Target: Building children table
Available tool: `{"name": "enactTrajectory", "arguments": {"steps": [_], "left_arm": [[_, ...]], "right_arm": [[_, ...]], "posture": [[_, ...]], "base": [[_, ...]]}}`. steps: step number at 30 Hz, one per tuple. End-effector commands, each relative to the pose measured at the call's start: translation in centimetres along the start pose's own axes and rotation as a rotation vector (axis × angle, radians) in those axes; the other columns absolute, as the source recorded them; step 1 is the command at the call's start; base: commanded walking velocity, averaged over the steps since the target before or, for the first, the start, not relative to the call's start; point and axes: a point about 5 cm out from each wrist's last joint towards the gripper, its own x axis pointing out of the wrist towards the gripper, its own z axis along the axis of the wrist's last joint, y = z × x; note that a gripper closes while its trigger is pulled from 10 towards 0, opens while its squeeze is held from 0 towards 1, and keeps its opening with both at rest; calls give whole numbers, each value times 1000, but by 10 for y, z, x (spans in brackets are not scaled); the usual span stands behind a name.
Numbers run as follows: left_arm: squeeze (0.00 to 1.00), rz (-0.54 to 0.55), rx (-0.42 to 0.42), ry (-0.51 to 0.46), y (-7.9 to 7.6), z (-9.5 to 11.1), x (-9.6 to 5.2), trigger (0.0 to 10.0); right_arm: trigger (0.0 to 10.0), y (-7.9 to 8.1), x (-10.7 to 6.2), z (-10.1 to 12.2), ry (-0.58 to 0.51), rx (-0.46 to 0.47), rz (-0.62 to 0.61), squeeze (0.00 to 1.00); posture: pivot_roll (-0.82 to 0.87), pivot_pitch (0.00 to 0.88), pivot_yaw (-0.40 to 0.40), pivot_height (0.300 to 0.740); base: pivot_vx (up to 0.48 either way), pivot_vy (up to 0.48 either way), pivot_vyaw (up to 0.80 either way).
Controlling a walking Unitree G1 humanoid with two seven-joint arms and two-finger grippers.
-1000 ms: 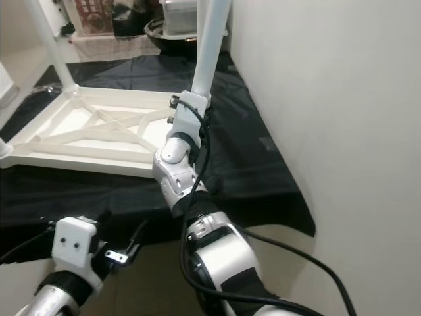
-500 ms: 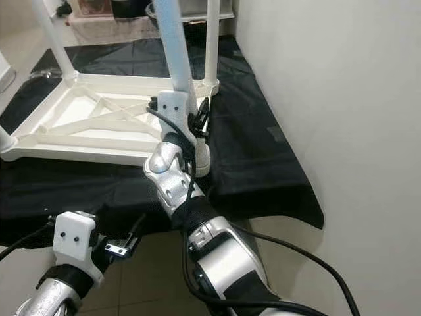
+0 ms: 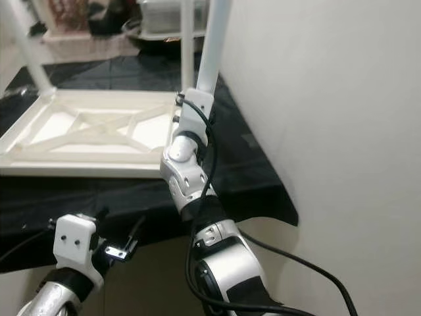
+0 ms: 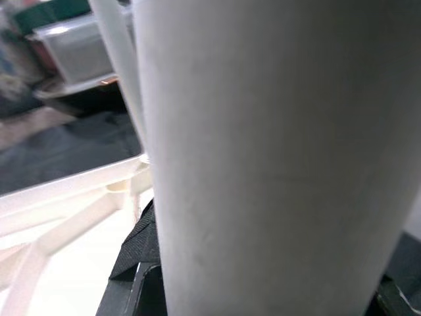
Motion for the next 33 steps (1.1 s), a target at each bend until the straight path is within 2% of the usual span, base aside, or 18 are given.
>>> {"name": "enactTrajectory", "arguments": {"steps": [1, 3, 5, 6, 8, 10, 11, 12, 13, 17, 18, 19, 20, 22, 28, 33], "left_arm": [[0, 36, 1, 1, 6, -1, 1, 10000], [0, 90, -9, -4, 15, 1, 5, 10000], [0, 101, -3, -8, 18, 2, 8, 10000], [1000, 97, 0, -18, 22, 4, 13, 10000], [1000, 90, -1, -23, 24, 5, 15, 10000], [1000, 92, 59, -27, 29, 8, 23, 10000], [1000, 92, 59, -27, 29, 8, 23, 10000], [1000, 111, 115, -18, 34, 9, 29, 10000], [420, 115, 172, -13, 40, 11, 37, 10000], [420, 117, 205, -9, 43, 12, 41, 10000], [0, 120, 238, -7, 47, 14, 48, 10000], [0, 103, 265, -13, 51, 17, 58, 10000], [0, 103, 265, -13, 51, 17, 58, 10000], [0, 76, 285, -13, 56, 21, 72, 10000], [0, 26, 341, 8, 54, 16, 84, 10000], [0, -24, 333, 22, 47, 12, 93, 10000]], "right_arm": [[10000, 17, -6, 1, 12, 70, 121, 0], [10000, 16, 1, 34, -107, 118, 248, 0], [10000, 16, 2, 43, -122, 137, 297, 0], [10000, 16, 1, 51, -129, 168, 383, 0], [10000, 16, 0, 53, -129, 184, 429, 0], [10000, 17, -6, 52, -109, 233, 553, 0], [10000, 17, -6, 52, -109, 233, 553, 0], [10000, 16, -11, 48, -96, 249, 610, 0], [10000, 15, -17, 43, -79, 270, 663, 0], [10000, 15, -20, 40, -68, 282, 692, 0], [10000, 15, -24, 36, -66, 273, 720, 0], [10000, 14, -28, 31, -51, 275, 761, 0], [10000, 14, -28, 31, -51, 275, 761, 0], [10000, 15, -35, 24, -30, 276, 808, 0], [10000, 16, -48, 22, -3, 288, 888, 0], [10000, 18, -56, 20, 18, 295, 924, 0]], "posture": [[71, 100, -5, 740], [67, 92, -4, 740], [62, 83, -4, 740], [57, 70, -4, 740], [56, 67, -4, 740], [49, 57, -1, 740], [49, 57, -1, 740], [43, 50, 5, 740], [39, 42, 4, 740], [39, 42, 4, 740], [42, 39, 5, 740], [39, 31, 7, 740], [39, 31, 7, 740], [38, 31, 10, 740], [33, 33, 16, 740], [35, 34, 10, 740]], "base": [[0, 0, 0], [0, 0, 0], [0, 0, 0], [0, 0, 0], [0, 0, 0], [0, 0, 0], [0, 0, 0], [0, 0, 0], [0, 0, 0], [0, 0, 0], [0, 0, 0], [0, 0, 0], [0, 0, 0], [0, 0, 0], [0, 0, 0], [0, 0, 0]]}}
